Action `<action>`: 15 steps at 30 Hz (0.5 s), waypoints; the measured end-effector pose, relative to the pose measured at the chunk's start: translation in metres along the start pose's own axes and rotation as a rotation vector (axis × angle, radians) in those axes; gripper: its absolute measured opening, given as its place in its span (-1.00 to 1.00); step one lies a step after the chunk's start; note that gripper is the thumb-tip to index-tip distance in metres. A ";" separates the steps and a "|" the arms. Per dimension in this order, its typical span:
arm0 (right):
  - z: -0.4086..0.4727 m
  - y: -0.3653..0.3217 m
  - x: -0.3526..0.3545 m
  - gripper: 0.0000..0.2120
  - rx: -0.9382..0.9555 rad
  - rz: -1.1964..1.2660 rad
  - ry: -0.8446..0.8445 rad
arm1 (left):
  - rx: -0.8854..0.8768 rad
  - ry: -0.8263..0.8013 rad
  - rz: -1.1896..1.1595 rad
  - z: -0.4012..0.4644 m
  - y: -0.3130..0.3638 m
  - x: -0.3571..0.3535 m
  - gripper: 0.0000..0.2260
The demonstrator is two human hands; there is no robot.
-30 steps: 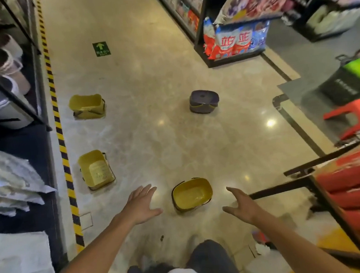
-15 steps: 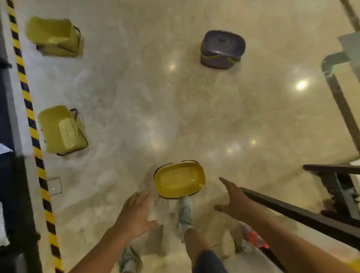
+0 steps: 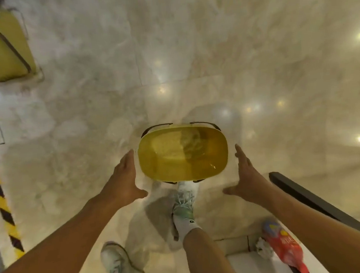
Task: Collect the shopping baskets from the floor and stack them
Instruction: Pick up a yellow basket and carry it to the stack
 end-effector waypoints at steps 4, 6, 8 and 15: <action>0.062 0.024 -0.026 0.40 0.009 0.066 0.037 | 0.014 -0.052 -0.065 0.059 -0.019 -0.030 0.31; 0.082 0.031 -0.037 0.39 0.030 0.124 0.012 | -0.018 -0.039 -0.188 0.075 -0.022 -0.047 0.33; 0.093 0.037 -0.050 0.30 0.099 0.158 0.035 | -0.066 0.047 -0.401 0.083 -0.025 -0.063 0.29; 0.059 0.041 -0.049 0.32 0.212 0.231 0.135 | -0.132 0.064 -0.570 0.033 -0.032 -0.060 0.34</action>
Point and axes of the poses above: each hand's wrist, its own z-axis towards the middle knuckle, its own x-axis out of the back of the hand, y = z × x, the point moved 2 cm from there along z, towards the middle knuckle, and after that the axes turned 2 degrees about -y, right-handed, at the moved point
